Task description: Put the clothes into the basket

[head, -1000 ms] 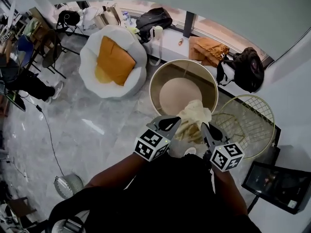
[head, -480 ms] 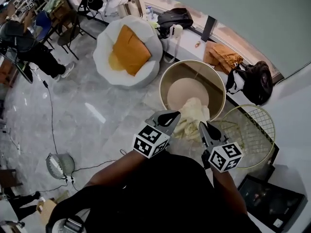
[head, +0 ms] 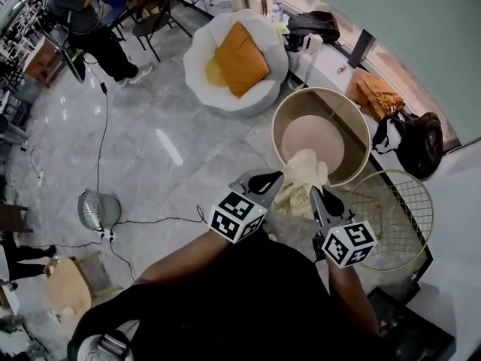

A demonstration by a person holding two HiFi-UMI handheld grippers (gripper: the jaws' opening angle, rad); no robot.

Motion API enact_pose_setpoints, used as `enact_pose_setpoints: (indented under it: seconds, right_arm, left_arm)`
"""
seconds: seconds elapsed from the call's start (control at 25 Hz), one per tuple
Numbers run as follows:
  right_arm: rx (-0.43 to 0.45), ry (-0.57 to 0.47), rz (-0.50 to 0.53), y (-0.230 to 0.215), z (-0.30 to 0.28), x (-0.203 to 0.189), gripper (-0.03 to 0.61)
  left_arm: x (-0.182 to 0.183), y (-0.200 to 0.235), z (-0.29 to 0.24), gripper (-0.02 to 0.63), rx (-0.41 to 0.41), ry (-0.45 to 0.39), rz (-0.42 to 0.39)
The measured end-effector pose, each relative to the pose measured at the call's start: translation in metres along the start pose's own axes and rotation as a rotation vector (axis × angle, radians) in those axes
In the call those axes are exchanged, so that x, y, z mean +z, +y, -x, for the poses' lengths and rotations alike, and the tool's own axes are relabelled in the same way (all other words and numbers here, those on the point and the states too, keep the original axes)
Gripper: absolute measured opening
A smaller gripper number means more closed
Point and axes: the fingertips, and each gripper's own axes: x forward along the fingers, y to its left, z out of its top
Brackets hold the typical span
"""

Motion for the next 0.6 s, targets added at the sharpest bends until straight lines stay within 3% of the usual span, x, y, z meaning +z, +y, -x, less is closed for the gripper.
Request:
enact_pose_setpoints:
  seconds: [0.32, 0.6]
  right_arm:
    - [0.128, 0.026, 0.038, 0.047, 0.013, -0.023, 0.037]
    - [0.244, 0.056, 0.084, 0.089, 0.004, -0.035, 0.037]
  left_arm:
    - [-0.017, -0.012, 0.055, 0.000, 0.119, -0.063, 0.104]
    - [-0.031, -0.009, 0.098, 0.000, 0.223, -0.054, 0.080]
